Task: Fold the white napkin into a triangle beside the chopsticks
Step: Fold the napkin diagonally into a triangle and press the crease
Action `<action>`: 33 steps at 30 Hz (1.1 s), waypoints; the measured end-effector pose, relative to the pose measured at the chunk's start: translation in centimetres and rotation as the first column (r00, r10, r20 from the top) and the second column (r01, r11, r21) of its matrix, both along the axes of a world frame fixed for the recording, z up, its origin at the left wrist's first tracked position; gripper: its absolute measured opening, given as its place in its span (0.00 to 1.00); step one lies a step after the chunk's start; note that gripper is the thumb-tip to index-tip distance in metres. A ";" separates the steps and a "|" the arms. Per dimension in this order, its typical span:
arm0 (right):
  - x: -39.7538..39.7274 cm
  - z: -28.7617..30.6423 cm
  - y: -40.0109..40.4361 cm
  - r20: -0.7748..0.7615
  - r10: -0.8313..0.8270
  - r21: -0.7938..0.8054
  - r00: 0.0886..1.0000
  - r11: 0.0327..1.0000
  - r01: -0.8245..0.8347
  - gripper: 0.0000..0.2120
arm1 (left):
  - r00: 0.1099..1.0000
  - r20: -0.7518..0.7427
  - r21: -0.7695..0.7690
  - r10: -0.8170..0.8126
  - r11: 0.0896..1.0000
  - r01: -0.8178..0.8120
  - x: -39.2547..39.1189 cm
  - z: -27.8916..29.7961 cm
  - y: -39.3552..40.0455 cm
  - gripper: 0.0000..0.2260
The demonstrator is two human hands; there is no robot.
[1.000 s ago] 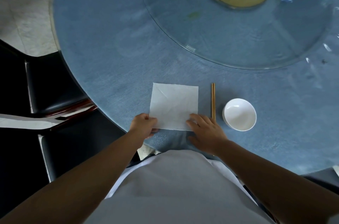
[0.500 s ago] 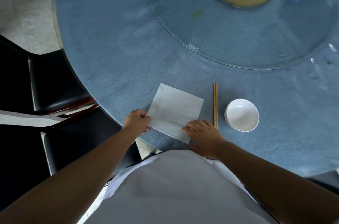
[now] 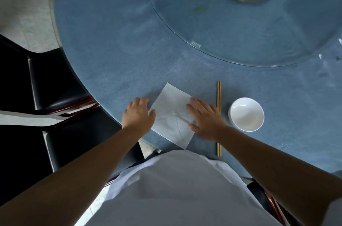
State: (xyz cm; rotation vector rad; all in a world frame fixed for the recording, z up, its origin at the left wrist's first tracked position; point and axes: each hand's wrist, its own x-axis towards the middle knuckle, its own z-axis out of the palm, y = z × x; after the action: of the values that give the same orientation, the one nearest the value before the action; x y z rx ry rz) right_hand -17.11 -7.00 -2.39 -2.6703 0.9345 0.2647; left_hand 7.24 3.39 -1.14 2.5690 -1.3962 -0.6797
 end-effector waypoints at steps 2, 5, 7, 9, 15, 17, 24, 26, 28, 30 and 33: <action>0.6 -0.4 -0.3 0.032 -0.017 -0.046 0.999 0.999 0.018 0.33 | 0.987 0.079 -0.017 -0.138 0.990 0.140 -2.1 -0.5 0.7 0.23; 2.2 -0.8 -1.1 0.113 -0.260 0.013 0.959 0.965 0.261 0.29 | 0.997 0.046 -0.017 -0.065 0.998 0.065 -4.3 -1.5 1.2 0.24; 3.4 -0.9 -2.0 0.116 -0.435 0.085 0.893 0.900 0.427 0.23 | 0.996 -0.001 -0.022 0.087 0.996 -0.087 -4.3 -1.6 1.0 0.22; 4.5 -0.8 -3.0 0.101 -0.507 0.126 0.856 0.860 0.494 0.16 | 0.986 -0.038 -0.010 0.159 0.987 -0.160 -3.5 -1.5 0.5 0.18; 6.3 -0.3 -5.0 0.014 -0.519 0.165 0.855 0.844 0.510 0.05 | 0.963 -0.133 0.135 0.235 0.967 -0.217 -0.1 -1.1 -1.9 0.09; 6.2 -0.3 -5.4 0.002 -0.495 0.175 0.869 0.855 0.487 0.06 | 0.961 -0.167 0.181 0.219 0.965 -0.188 0.6 -1.0 -2.4 0.05; 5.8 -0.2 -6.5 0.050 -0.520 0.254 0.852 0.832 0.493 0.06 | 0.934 -0.293 0.070 0.204 0.979 -0.191 2.4 -0.3 -4.8 0.03; 6.1 -0.1 -7.1 0.065 -0.550 0.273 0.833 0.812 0.515 0.05 | 0.939 -0.288 0.068 0.186 0.982 -0.174 3.0 -0.1 -5.9 0.04; 6.4 0.0 -7.4 0.068 -0.565 0.297 0.823 0.798 0.524 0.06 | 0.938 -0.299 0.059 0.174 0.985 -0.163 3.4 0.0 -6.9 0.03; 6.6 0.0 -7.5 0.064 -0.573 0.330 0.817 0.785 0.524 0.05 | 0.939 -0.311 0.046 0.146 0.989 -0.139 3.7 0.1 -7.2 0.02; 6.8 0.0 -7.1 0.011 -0.583 0.350 0.812 0.763 0.543 0.06 | 0.936 -0.327 0.065 0.128 0.992 -0.113 4.1 0.0 -6.8 0.03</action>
State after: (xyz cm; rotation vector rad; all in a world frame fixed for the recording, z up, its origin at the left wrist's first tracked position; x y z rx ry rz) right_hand -10.28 -14.11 -2.42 -1.9584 1.4545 0.1055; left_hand 11.35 -3.38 -1.11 2.4018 -1.1187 -1.0722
